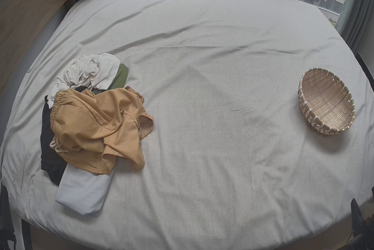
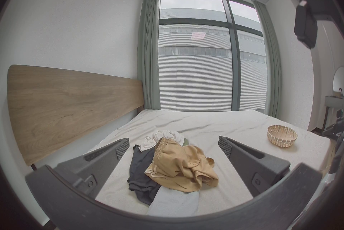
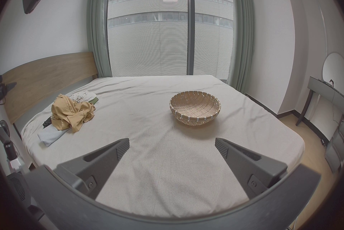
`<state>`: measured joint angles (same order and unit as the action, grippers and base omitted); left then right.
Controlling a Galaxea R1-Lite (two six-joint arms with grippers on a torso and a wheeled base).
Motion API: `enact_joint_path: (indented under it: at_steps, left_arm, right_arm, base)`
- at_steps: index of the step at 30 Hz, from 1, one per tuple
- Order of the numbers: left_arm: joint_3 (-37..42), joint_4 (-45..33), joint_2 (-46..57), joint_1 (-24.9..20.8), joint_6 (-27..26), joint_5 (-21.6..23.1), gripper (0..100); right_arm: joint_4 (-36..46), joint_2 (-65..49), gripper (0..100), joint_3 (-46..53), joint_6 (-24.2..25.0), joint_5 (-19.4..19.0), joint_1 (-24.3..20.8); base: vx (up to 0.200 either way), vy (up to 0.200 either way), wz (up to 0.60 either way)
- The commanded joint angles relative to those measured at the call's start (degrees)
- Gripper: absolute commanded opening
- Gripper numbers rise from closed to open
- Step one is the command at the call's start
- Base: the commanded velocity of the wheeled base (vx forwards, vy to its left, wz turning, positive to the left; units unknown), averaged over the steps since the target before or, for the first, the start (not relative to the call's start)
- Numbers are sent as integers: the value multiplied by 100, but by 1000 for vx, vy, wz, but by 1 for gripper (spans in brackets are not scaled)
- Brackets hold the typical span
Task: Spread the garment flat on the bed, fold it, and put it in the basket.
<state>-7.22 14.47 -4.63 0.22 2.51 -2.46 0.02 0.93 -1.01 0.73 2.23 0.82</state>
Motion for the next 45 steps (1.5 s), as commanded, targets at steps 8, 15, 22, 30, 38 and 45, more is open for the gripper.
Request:
enact_joint_path:
  at_steps: [8,15,22,30,38,45]
  left_arm:
    - [-992,-1385,-1831,-198,1445,466,100]
    - [-1906,-1016,-3457,84,1647,475,100]
    - [-2530,-726,-4573,945,1639,791,100]
    - [-2645,-726,-5135,2149,1621,2707,100]
    - [-2662,-691,-5795,2729,1630,4140,100]
    - [-2750,276,-6902,2764,1639,4368,100]
  right_arm:
    - [-2,-66,100,101,6,-3,-3]
    - [-2,-75,100,101,15,-3,-11]
    - [-2,-75,100,101,15,-3,-11]
    - [-2,-66,100,101,6,-3,-11]
    - [-2,-66,100,101,-3,-3,-11]
    - [-2,-66,100,101,-3,-3,-3]
  base:
    - [0,0,0]
    - [0,0,0]
    - [0,0,0]
    - [0,0,0]
    - [0,0,0]
    - [0,0,0]
